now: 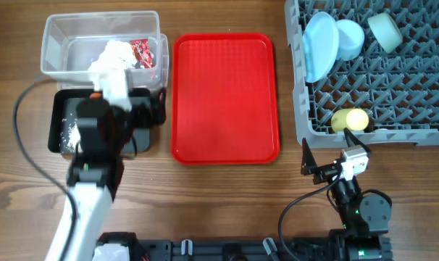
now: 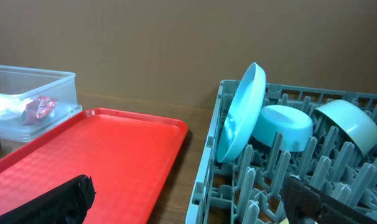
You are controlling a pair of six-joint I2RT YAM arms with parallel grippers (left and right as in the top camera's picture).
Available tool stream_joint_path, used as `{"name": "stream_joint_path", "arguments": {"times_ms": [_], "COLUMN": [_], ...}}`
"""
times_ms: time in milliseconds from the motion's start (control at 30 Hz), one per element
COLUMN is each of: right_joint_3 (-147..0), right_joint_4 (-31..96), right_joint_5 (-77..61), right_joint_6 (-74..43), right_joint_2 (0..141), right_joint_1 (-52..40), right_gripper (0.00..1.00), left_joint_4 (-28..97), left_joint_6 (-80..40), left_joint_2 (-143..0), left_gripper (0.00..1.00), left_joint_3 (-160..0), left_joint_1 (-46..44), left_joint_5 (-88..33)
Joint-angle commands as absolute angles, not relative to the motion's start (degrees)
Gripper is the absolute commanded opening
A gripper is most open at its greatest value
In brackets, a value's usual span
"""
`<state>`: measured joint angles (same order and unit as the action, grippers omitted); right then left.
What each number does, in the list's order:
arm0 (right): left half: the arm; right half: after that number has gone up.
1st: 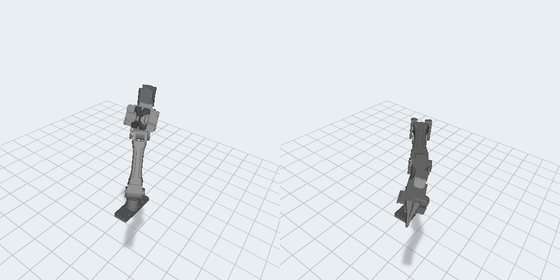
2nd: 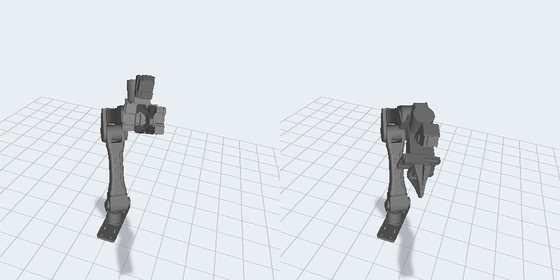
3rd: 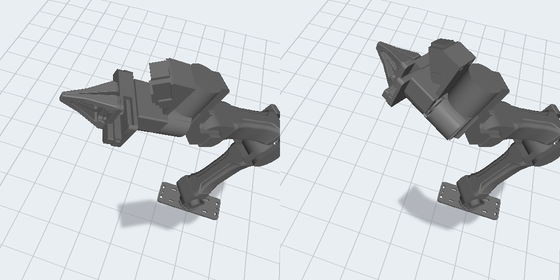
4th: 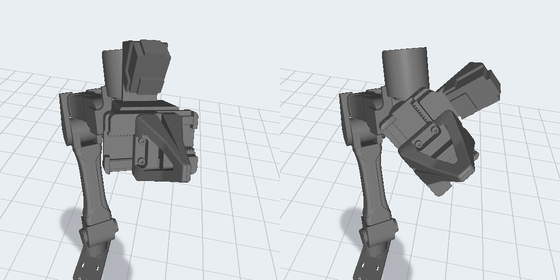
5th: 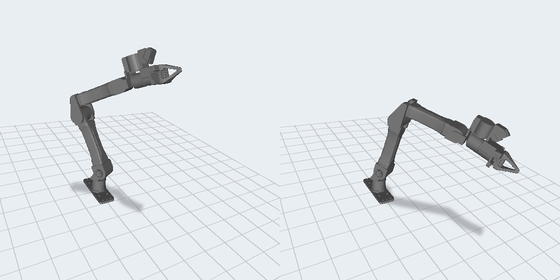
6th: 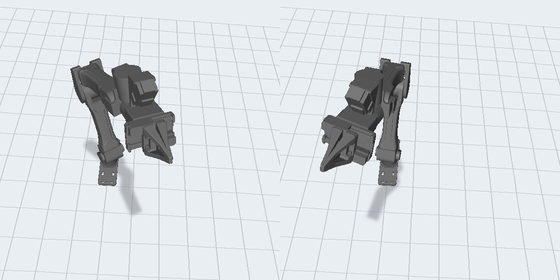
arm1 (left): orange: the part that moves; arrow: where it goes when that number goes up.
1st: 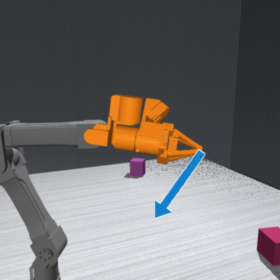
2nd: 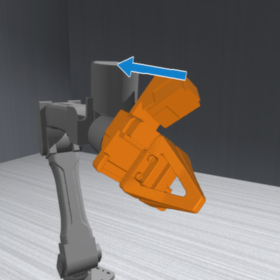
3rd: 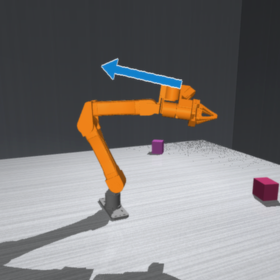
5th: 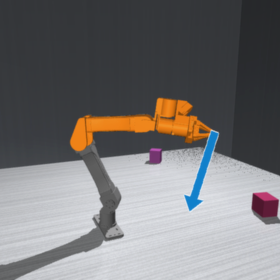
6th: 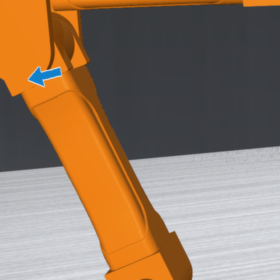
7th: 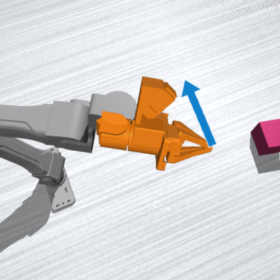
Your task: Sort waste into correct bins and load items into the dishwasher rack
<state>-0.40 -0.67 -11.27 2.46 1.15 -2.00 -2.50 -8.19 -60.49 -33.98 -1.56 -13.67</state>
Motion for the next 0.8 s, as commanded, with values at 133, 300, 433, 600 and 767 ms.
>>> {"name": "stream_joint_path", "arguments": {"times_ms": [133, 300, 433, 600, 767], "right_joint_3": [-0.30, -0.30, -0.30, -0.30, -0.30], "right_joint_4": [-0.82, -0.82, -0.82, -0.82, -0.82], "right_joint_5": [-10.26, -10.26, -10.26, -10.26, -10.26], "right_joint_6": [1.37, 1.37, 1.37, 1.37, 1.39], "right_joint_2": [0.97, 0.97, 0.95, 0.95, 0.95], "right_joint_1": [-2.24, -2.24, -2.24, -2.24, -2.24], "right_gripper": [1.00, 1.00, 1.00, 1.00, 1.00], "left_joint_4": [-8.01, -8.14, -7.27, -7.09, -7.09], "left_joint_6": [-9.87, -9.87, -9.89, -10.94, -10.94], "left_joint_2": [-35.77, -23.03, -17.65, -11.88, -8.16], "left_gripper": [1.00, 1.00, 1.00, 1.00, 1.00], "left_joint_3": [-11.97, -5.06, -3.03, -2.66, -2.33], "left_joint_1": [3.66, 3.75, 3.75, 3.77, 3.77], "left_joint_5": [-11.64, -10.11, -10.17, -9.89, -7.86]}}
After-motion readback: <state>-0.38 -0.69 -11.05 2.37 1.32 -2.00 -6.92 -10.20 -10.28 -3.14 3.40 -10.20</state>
